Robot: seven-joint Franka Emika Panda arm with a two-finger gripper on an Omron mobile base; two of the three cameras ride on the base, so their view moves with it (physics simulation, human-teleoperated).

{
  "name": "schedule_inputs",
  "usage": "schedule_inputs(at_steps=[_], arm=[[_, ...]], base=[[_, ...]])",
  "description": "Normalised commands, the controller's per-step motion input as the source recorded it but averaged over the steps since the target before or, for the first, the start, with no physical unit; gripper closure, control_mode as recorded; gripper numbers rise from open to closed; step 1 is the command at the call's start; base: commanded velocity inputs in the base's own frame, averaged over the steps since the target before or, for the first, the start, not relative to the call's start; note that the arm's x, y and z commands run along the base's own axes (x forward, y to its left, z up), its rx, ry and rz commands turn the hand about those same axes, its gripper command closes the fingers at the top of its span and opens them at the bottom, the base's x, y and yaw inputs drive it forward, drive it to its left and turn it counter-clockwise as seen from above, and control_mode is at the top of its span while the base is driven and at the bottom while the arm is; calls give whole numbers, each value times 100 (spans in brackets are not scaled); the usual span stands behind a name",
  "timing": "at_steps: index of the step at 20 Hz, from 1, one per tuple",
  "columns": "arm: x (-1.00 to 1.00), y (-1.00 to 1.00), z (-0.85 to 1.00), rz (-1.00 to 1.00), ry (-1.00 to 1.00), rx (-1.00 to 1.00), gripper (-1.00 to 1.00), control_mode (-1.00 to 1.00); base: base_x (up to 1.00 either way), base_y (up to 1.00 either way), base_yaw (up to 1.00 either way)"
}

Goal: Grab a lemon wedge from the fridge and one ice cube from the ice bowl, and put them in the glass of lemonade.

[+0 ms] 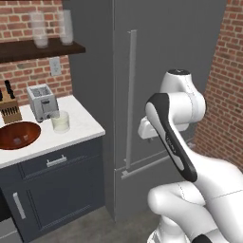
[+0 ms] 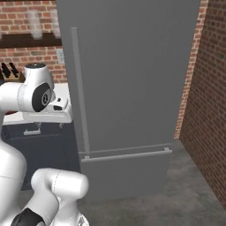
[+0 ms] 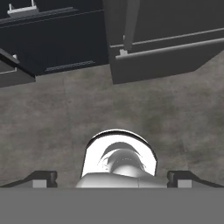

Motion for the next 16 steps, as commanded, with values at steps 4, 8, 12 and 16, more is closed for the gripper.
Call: schedule_inputs(at_steps=[4,8,12,16], arm=[[0,0,0,0,0,0,-100,100],[0,0,0,0,0,0,-100,100],[0,0,0,0,0,0,-100,100],[0,0,0,0,0,0,-100,100]], base=[[10,10,-3],[-3,0,-1],[-18,0,0],[-13,0,0]])
